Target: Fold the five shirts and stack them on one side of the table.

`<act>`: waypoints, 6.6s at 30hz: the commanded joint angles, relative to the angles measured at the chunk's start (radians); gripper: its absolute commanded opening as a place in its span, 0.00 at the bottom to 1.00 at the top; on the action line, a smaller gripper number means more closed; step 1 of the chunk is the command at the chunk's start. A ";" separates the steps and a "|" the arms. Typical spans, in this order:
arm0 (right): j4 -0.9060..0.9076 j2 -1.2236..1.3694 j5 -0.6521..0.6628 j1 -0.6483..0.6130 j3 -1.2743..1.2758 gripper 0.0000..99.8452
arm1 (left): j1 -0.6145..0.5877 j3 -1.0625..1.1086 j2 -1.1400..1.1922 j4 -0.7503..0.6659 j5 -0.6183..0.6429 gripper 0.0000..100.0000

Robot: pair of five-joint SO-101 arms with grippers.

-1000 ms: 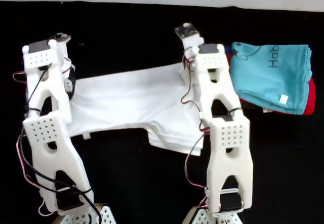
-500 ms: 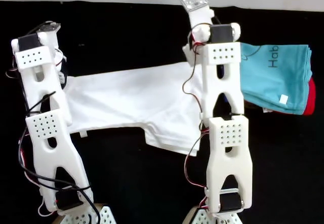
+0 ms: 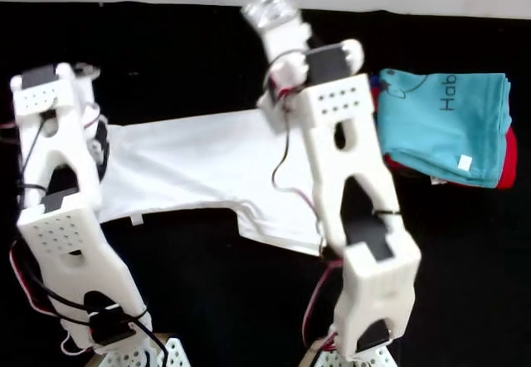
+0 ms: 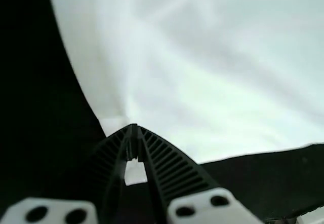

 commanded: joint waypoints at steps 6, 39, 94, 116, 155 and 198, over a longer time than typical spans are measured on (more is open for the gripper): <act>-0.303 -0.176 -0.006 -0.208 0.691 0.04 | -0.013 0.228 -0.073 -0.164 0.040 0.01; -0.516 -0.004 0.069 -0.166 0.809 0.00 | -0.016 0.374 -0.071 -0.417 0.399 0.01; -0.166 -0.005 0.169 -0.209 0.644 0.20 | -0.016 0.374 -0.071 -0.417 0.399 0.01; -0.317 -0.346 0.233 -0.145 1.004 0.20 | -0.016 0.374 -0.071 -0.417 0.399 0.01; -0.199 -0.041 0.282 0.031 0.513 0.01 | -0.016 0.374 -0.071 -0.417 0.399 0.01; 0.015 0.596 0.011 -0.051 -0.401 0.01 | -0.016 0.374 -0.070 -0.417 0.399 0.01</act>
